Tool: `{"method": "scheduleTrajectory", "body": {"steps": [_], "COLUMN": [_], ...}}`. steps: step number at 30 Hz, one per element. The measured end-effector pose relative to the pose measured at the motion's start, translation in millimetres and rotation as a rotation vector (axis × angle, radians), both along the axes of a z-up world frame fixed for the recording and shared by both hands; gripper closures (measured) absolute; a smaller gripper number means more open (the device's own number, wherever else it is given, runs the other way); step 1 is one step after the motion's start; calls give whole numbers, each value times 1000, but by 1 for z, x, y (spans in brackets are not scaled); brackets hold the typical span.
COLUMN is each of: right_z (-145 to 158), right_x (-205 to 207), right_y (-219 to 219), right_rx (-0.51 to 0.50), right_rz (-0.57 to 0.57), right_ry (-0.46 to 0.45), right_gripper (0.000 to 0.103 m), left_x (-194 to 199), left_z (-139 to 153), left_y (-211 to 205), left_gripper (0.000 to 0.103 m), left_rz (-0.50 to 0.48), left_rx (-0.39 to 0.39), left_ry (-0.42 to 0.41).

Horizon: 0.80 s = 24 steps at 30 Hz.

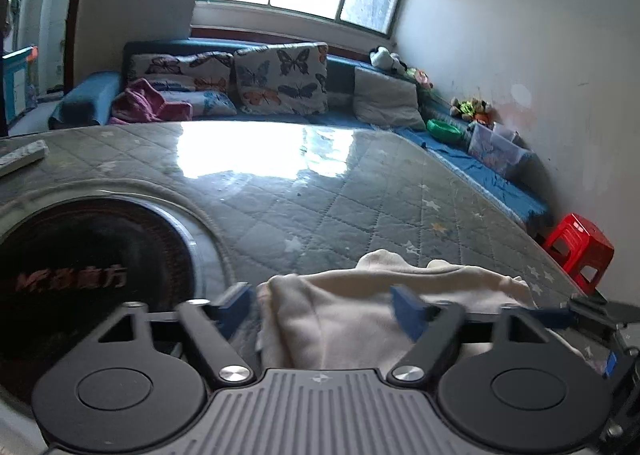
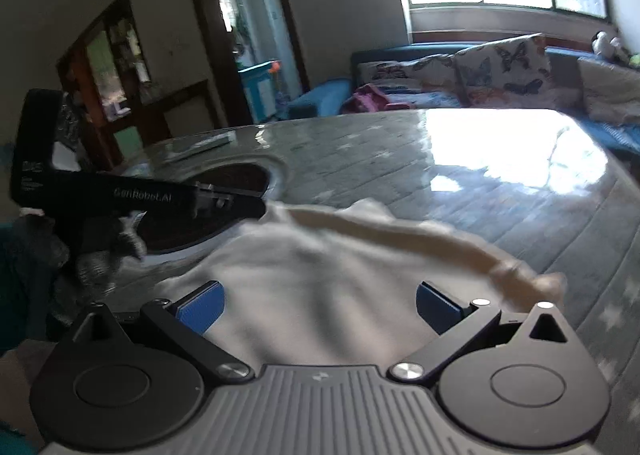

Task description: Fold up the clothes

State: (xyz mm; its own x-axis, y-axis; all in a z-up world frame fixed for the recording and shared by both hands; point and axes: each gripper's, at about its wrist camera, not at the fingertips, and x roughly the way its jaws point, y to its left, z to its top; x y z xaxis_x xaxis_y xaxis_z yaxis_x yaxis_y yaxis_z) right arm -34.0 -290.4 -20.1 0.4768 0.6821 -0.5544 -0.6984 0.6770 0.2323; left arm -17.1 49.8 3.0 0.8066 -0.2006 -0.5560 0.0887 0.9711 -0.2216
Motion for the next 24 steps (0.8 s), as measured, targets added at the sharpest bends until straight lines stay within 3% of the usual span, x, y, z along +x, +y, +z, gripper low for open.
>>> {"method": "scheduleTrajectory", "body": {"steps": [2,13,24], "right_z": [-3,-12,-13], "right_x": [-10,-23,-21], "right_y": [-2,-18,-42], "right_rx": [4,63,111], "right_rz": [2,-30,-98], "right_ry": [-6,18,12], "right_gripper": [0,0,0], "left_x": [-11,-30,-33], "left_z": [2,5,-2], "left_y": [3,11,17], "left_gripper": [0,0,0], "left_rz": [8,47,73], "left_rx": [-1,-36,-80], "left_ry": [-29,-48,20]}}
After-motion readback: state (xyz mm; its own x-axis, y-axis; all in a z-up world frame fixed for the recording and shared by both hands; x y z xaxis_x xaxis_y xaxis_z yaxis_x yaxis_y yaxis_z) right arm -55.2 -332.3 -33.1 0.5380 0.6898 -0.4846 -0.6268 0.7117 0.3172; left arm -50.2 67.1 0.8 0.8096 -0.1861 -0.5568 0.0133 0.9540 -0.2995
